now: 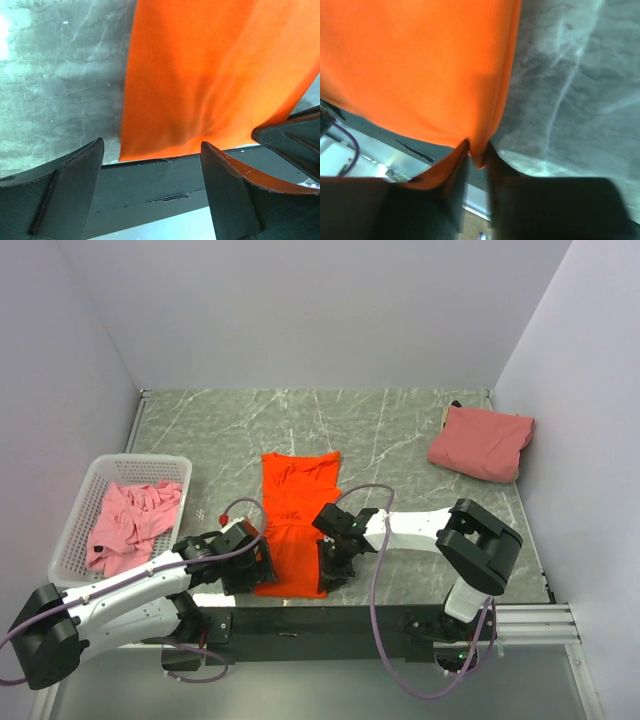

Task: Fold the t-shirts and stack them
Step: Fold the tshirt

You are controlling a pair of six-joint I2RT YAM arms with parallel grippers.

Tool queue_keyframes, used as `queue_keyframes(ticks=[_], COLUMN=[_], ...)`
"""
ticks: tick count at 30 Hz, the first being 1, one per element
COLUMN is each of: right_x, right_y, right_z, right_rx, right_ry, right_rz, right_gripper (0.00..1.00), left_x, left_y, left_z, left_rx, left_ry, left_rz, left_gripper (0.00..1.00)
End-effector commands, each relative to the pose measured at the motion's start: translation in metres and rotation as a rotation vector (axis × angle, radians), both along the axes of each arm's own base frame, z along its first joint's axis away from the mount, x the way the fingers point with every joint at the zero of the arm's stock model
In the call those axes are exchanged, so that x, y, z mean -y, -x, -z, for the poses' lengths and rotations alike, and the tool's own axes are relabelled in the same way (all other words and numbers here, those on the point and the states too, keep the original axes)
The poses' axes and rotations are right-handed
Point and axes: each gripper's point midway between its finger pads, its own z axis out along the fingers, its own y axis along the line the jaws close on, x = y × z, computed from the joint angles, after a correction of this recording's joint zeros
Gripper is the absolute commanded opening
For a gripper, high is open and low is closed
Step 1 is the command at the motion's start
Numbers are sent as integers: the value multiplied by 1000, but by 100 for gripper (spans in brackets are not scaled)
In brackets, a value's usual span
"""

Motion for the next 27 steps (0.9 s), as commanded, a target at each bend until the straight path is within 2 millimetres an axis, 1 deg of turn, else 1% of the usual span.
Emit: queue_keyframes(ticks=[1, 3, 4, 6, 7, 11, 14, 16, 18, 21, 24, 25, 27], right_x=[11, 12, 13, 14, 16, 17, 18, 21, 23, 26, 26, 26, 26], right_y=[7, 6, 5, -1, -2, -6, -10, -9, -9, -9, -10, -10, -10], right_z=[23, 23, 21, 19, 18, 17, 16, 17, 18, 18, 18, 17, 18], right_rx=[-25, -19, -14, 8, 7, 13, 21, 19, 14, 15, 17, 17, 15], right_ry=[61, 72, 84, 99, 104, 116, 119, 123, 123, 125, 125, 123, 127], right_rz=[-10, -10, -10, -5, -4, -3, 7, 11, 19, 29, 31, 31, 28], right_gripper=[21, 7, 0, 0, 0, 0, 0, 0, 0, 0, 0, 0, 0], left_x=[5, 5, 4, 2, 2, -4, -7, -12, -9, -14, -13, -13, -14], left_y=[-3, -3, -3, -3, -3, 0, -1, 0, 0, 1, 1, 1, 2], left_z=[-1, 1, 1, 4, 4, 11, 12, 10, 6, 7, 8, 8, 9], left_rx=[5, 2, -2, -8, -11, -44, -52, -48, -35, -41, -42, -44, -49], left_ry=[25, 20, 16, 0, -8, -60, -82, -97, -68, -88, -83, -84, -89], left_rz=[-4, -4, -5, -13, -14, -20, -37, -51, -56, -73, -71, -69, -67], left_gripper=[83, 83, 80, 77, 74, 70, 62, 62, 62, 59, 57, 52, 49])
